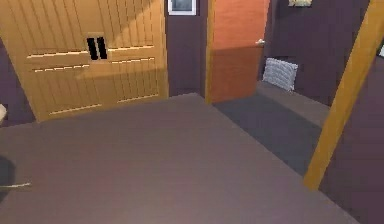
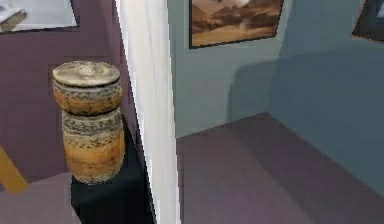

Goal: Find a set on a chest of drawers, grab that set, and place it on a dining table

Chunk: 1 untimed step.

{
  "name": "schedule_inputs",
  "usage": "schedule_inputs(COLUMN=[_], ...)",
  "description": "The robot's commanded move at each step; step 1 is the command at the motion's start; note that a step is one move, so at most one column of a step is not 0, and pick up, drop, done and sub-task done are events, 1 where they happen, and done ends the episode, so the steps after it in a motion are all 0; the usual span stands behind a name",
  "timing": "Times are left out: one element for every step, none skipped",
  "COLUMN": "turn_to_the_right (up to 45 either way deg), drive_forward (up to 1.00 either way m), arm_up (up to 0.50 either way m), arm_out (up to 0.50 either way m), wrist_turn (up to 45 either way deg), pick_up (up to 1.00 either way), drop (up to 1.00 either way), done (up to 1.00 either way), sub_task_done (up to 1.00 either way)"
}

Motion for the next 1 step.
schedule_inputs(turn_to_the_right=[0.0], drive_forward=[0.65], arm_up=[0.0], arm_out=[0.0], wrist_turn=[0.0], pick_up=[0.0], drop=[0.0], done=[0.0], sub_task_done=[0.0])
